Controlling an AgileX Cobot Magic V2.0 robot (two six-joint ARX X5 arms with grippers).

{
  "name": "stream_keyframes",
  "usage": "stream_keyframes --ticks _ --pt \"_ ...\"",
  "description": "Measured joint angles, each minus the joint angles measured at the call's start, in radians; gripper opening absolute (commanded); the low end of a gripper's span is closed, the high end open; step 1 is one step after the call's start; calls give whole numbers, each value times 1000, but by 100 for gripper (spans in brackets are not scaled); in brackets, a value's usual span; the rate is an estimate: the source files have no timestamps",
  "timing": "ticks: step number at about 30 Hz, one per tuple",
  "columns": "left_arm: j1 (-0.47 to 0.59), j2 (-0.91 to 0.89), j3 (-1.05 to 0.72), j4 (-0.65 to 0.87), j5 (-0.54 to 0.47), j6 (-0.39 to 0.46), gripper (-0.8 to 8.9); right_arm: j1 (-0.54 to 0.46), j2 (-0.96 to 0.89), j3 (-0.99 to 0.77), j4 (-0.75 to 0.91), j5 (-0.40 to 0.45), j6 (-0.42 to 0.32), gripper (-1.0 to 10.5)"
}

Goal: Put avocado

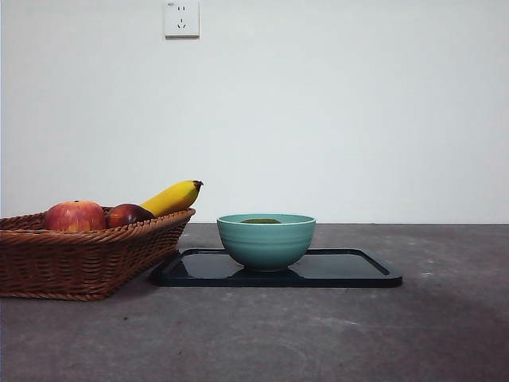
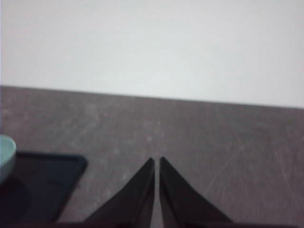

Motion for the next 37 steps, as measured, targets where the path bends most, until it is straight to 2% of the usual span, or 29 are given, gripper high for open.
stream_keyframes --ticks 7,15,37 --pt "0 0 0 0 0 0 8 0 -56 -120 -2 0 24 11" --pt "0 0 0 0 0 0 8 0 -81 -121 -105 0 57 11" --pt "0 0 0 0 0 0 8 0 -81 -121 -101 -1 68 11"
